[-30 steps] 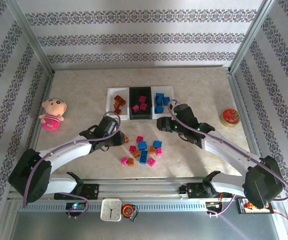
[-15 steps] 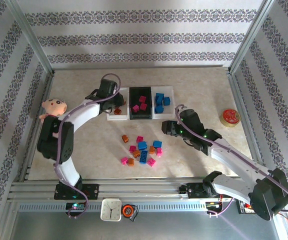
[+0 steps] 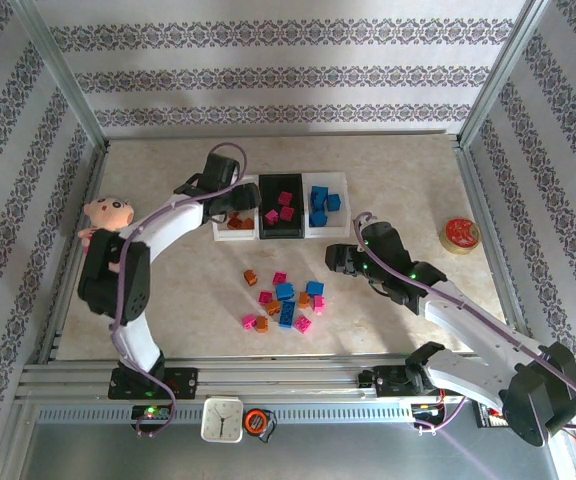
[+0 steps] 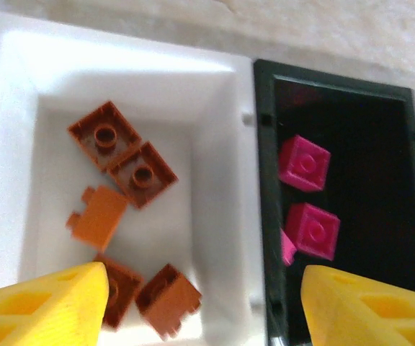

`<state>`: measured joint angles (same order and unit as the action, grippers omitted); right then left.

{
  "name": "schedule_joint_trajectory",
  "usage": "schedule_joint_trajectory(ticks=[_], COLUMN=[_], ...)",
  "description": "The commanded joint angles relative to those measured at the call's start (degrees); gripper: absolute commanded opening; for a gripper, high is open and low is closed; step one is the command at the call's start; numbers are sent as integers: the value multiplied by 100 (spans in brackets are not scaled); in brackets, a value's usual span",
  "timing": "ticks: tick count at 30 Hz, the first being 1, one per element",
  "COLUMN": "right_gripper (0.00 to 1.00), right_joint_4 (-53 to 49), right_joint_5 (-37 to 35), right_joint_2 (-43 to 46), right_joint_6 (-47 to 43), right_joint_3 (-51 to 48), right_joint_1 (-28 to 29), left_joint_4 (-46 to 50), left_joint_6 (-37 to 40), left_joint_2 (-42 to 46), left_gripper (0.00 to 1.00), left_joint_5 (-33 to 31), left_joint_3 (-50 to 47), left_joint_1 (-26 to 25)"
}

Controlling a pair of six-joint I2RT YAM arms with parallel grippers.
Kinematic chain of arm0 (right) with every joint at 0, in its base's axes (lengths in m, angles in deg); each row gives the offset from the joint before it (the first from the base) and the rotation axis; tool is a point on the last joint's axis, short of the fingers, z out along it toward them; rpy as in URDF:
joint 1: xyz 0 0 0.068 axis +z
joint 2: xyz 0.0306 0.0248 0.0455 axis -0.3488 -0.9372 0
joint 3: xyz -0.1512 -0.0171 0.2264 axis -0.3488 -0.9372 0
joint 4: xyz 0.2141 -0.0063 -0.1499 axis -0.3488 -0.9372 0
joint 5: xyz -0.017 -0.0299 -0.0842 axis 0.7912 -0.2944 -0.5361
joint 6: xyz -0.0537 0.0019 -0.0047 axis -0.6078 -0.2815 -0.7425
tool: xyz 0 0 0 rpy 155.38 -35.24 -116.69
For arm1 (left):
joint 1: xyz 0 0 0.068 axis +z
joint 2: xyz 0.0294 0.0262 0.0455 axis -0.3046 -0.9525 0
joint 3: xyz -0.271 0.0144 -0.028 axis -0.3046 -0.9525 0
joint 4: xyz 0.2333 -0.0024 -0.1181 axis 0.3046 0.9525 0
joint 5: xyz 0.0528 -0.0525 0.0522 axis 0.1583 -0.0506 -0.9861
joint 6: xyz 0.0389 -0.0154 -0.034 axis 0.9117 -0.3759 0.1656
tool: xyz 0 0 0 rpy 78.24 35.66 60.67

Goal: Sort the legos into containers by color
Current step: Place the lego in the container, then pick up the lego from the center of the table.

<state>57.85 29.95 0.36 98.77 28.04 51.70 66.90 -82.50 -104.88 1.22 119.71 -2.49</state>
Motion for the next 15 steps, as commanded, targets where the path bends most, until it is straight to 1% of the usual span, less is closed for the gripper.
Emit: schedule_joint_trajectory(ticks=[1, 3, 4, 5, 6, 8, 10, 12, 15], right_gripper=[68, 69, 69, 68, 69, 69, 69, 69, 68], right_joint_4=[104, 166, 184, 219, 248, 301, 367, 410, 382], right_joint_5=[-8, 21, 37, 60, 69, 106, 152, 187, 184], right_joint_2=[-79, -144, -173, -203, -240, -307, -376, -416, -390], right_joint_6=[66, 89, 96, 103, 111, 128, 162, 183, 187], right_joint_3=[-85, -111, -119, -127, -129, -133, -138, -121, -118], right_joint_1=[-61, -59, -63, -61, -61, -60, -64, -63, -62], left_joint_4=[21, -52, -107, -160, -206, -245, -291, -353, -524], left_joint_6=[6, -124, -198, -277, -360, -478, -520, -541, -579], left_joint_2=[888, 1415, 1617, 1828, 1992, 2134, 2078, 1881, 1622], left_gripper=[73, 76, 79, 85, 87, 89, 89, 85, 72], left_joint_5=[103, 143, 152, 189, 239, 257, 287, 379, 486], left_joint_3=[-622, -1211, -1456, -1759, -2016, -2340, -2578, -2673, -2718], left_joint_1=[-272, -435, -497, -562, -623, -718, -770, -800, -928])
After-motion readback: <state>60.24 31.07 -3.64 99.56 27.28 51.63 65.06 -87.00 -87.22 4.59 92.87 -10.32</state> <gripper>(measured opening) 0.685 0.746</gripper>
